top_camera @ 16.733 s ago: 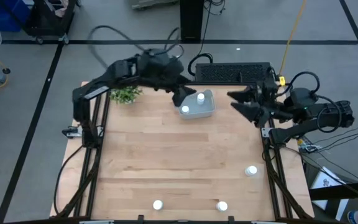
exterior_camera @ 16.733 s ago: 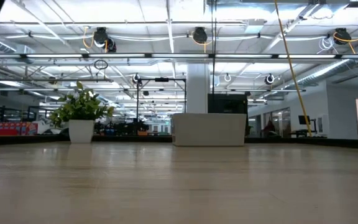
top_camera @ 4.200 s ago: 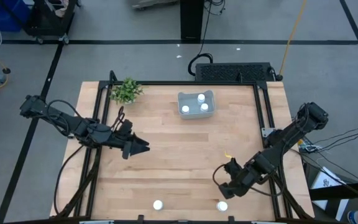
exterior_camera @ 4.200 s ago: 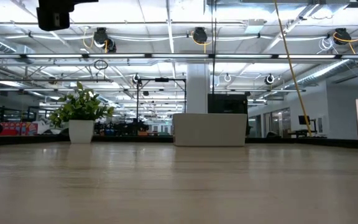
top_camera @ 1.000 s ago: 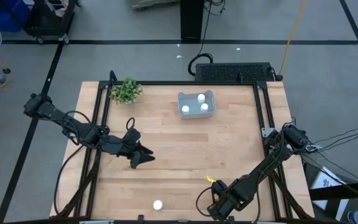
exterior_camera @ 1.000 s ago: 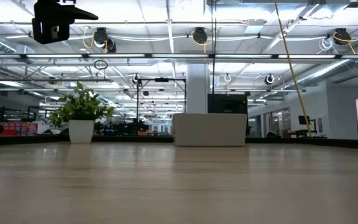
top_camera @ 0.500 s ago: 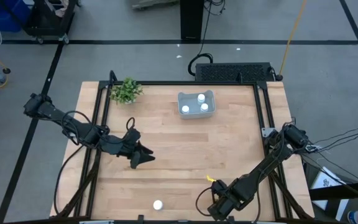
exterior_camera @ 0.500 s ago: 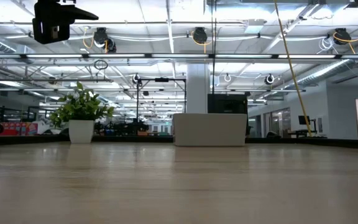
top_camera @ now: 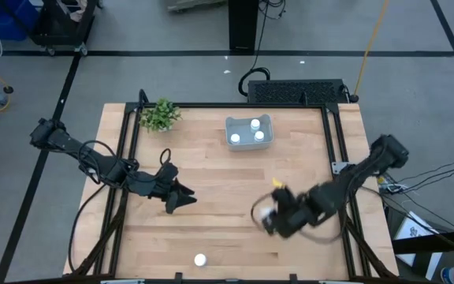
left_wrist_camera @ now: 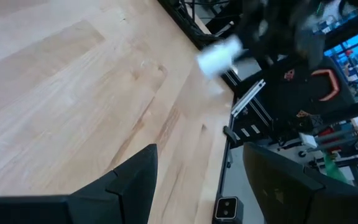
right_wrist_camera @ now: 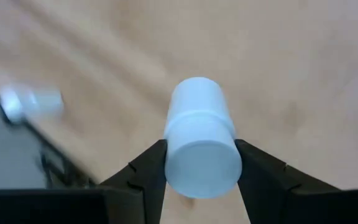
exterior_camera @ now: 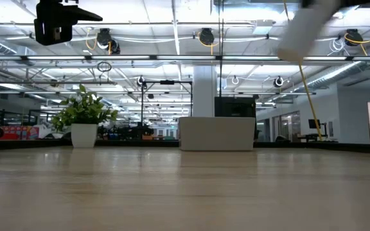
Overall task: Pick and place pill bottles into a basket
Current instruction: Put the white pill bottle into the gray container
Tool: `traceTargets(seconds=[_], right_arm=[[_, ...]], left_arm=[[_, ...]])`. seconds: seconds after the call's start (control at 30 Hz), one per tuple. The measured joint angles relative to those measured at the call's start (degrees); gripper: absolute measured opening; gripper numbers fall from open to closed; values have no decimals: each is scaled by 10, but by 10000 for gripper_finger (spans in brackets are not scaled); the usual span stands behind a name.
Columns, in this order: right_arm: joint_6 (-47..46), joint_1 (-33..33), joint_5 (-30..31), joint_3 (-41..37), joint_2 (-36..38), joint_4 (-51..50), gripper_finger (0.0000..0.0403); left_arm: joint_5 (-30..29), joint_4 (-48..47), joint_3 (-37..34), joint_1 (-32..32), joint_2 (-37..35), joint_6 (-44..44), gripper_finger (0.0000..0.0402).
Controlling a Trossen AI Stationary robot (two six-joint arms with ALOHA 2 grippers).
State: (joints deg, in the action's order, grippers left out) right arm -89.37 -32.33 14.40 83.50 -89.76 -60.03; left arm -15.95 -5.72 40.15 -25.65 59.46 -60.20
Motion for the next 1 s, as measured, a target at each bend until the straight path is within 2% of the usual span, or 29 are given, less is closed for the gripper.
traceTargets(seconds=[0.1,0.17,0.27,0.37,0.63,0.87,1.0], right_arm=[[65,49,81,0,54,-2,155],[119,91,112,0,86,7,153],[215,164,138,0,124,38,153],[314,246,135,0,149,78,154],[515,445,-1,0,143,174,153],[607,566,-89,0,108,180,153],[652,603,-141,8,78,170,153]], left_arm=[[-3,0,0,0,0,-3,243],[-7,0,0,0,0,-3,243],[-14,0,0,3,0,-3,243],[-31,5,0,11,0,-11,243],[-36,33,0,32,0,-19,243],[-37,34,0,47,0,-30,243],[-37,34,0,57,0,-34,243]])
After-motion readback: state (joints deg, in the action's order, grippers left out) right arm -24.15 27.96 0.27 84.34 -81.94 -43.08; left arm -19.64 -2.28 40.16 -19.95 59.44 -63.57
